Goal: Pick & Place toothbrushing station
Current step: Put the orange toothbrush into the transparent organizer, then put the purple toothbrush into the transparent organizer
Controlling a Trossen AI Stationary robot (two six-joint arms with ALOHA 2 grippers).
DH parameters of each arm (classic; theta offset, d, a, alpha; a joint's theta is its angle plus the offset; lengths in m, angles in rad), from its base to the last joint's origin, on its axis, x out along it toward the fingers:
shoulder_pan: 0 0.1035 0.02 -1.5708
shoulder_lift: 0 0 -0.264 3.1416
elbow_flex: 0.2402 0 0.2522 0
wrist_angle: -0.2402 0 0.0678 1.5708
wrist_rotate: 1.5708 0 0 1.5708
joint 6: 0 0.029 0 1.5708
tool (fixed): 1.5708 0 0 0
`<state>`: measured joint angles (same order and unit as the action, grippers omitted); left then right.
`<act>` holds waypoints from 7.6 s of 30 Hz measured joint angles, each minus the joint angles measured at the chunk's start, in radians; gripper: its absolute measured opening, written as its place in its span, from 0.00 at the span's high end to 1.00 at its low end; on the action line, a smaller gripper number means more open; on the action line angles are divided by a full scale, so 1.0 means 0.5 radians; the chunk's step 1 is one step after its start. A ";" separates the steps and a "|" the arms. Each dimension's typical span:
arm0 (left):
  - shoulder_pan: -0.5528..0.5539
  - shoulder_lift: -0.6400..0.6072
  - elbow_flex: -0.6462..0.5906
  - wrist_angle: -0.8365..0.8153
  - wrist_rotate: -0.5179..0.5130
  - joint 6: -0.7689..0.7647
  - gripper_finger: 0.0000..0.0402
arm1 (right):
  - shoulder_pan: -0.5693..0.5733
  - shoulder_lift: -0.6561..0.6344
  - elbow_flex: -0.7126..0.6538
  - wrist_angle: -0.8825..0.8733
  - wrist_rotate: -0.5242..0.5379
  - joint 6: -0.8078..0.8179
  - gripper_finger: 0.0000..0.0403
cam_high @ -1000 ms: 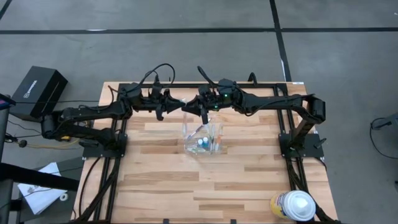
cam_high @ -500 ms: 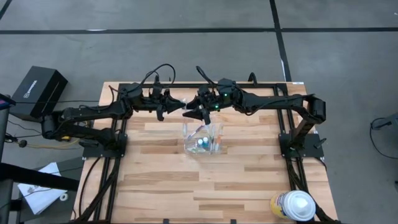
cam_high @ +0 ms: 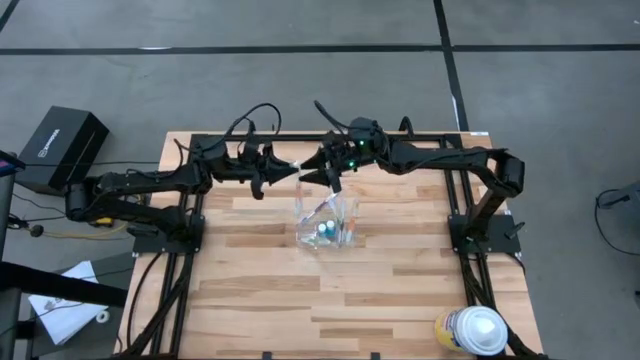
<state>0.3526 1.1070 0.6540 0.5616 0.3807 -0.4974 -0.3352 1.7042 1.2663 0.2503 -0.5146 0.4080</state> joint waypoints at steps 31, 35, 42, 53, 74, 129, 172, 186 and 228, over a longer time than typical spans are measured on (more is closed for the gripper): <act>-0.451 0.086 -0.550 0.516 -0.835 0.525 0.99 | -0.348 -0.393 -0.002 0.100 0.007 0.023 0.38; -0.458 0.234 -0.550 0.733 -0.820 0.519 0.99 | -0.311 -0.391 -0.002 0.101 0.031 0.023 0.38; -0.523 0.626 -0.549 1.140 -0.819 0.457 0.99 | -0.285 -0.390 -0.002 0.101 0.035 0.023 0.38; -0.575 0.914 -0.549 1.172 -0.820 0.456 0.99 | -0.246 -0.389 -0.002 0.101 -0.059 0.022 0.38; -0.605 1.005 -0.549 1.165 -0.732 0.349 0.74 | -0.235 -0.388 -0.002 0.127 -0.237 0.022 0.38; -0.420 1.161 -0.121 -0.367 -0.716 -0.380 0.42 | -0.448 -0.886 -0.003 0.248 -0.401 0.235 0.38; -0.360 1.519 0.343 -0.623 -0.413 -0.391 0.42 | -0.512 -0.885 -0.003 0.252 -0.490 0.272 0.38; -0.283 1.459 0.330 -0.801 -0.379 -0.436 0.87 | -0.513 -0.885 -0.003 0.263 -0.497 0.270 0.38; 0.482 -0.214 0.326 -1.438 1.180 -1.248 1.00 | -0.513 -0.884 0.146 0.398 -0.540 0.218 0.38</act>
<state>0.5936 1.0001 0.8169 -0.1576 0.9706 -1.1214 -0.5919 1.2621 1.3396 0.4492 -0.7845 0.5170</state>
